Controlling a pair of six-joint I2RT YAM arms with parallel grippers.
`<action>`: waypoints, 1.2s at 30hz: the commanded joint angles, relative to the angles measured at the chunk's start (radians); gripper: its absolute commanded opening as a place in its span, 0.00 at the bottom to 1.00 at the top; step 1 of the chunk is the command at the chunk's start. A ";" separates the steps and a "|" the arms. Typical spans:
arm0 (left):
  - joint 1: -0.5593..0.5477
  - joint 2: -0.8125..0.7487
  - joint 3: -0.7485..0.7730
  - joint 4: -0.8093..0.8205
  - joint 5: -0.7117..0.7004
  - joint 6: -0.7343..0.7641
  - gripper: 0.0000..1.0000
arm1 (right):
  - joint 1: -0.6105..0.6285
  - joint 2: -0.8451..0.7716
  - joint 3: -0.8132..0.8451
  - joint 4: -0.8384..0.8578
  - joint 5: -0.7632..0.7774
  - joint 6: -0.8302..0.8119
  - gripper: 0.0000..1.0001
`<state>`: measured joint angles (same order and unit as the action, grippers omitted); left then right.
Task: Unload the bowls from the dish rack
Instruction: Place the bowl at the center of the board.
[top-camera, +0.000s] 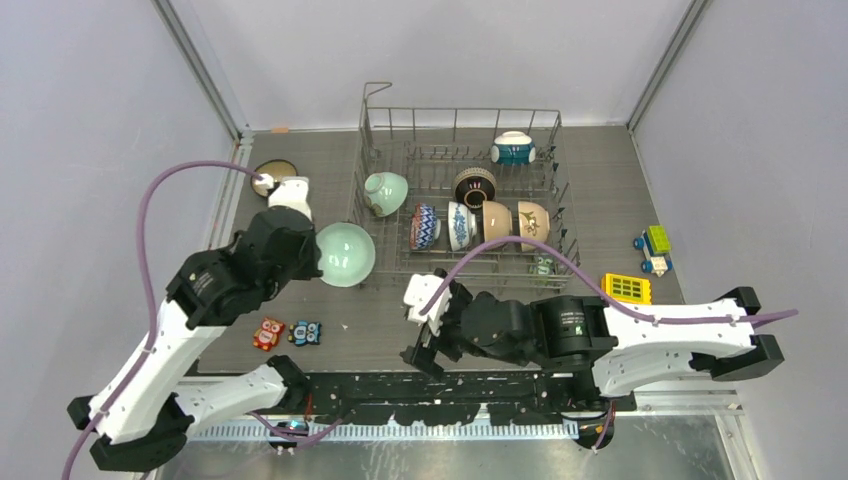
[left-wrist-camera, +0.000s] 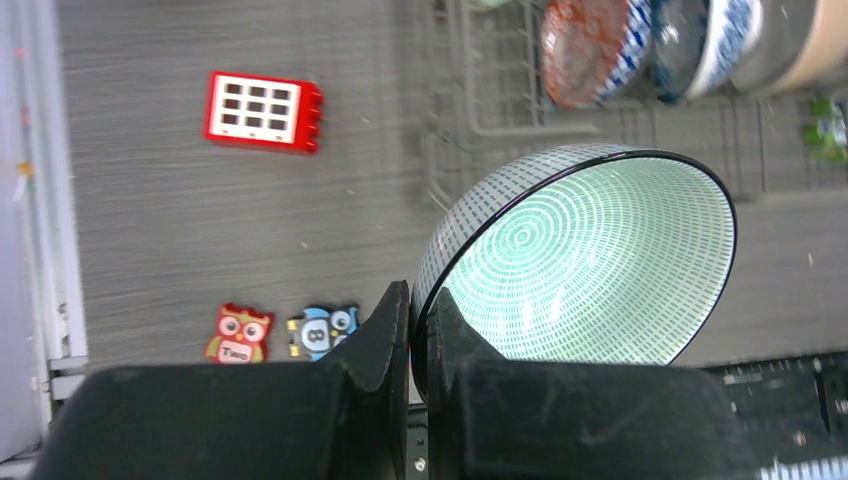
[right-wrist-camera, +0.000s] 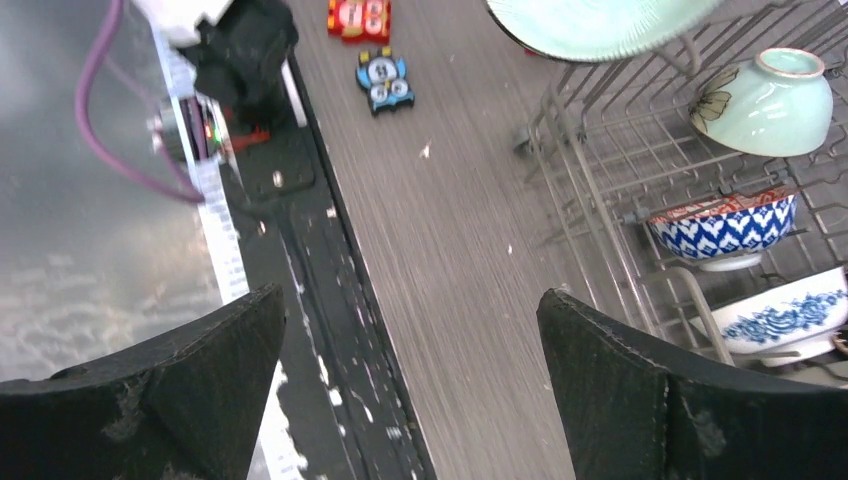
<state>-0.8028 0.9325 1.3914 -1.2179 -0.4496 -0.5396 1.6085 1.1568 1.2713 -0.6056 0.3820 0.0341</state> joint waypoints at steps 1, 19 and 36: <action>0.071 -0.022 0.036 0.040 -0.165 0.022 0.00 | -0.048 -0.079 -0.075 0.272 -0.016 0.109 1.00; 0.943 0.040 -0.255 0.396 0.305 -0.163 0.00 | -0.055 -0.453 -0.356 0.326 0.152 0.270 1.00; 1.254 0.109 -0.563 0.704 0.271 -0.438 0.00 | -0.055 -0.556 -0.485 0.335 0.169 0.263 0.99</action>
<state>0.4274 1.0229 0.8547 -0.7113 -0.1822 -0.8715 1.5555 0.6212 0.7952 -0.3206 0.5198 0.2943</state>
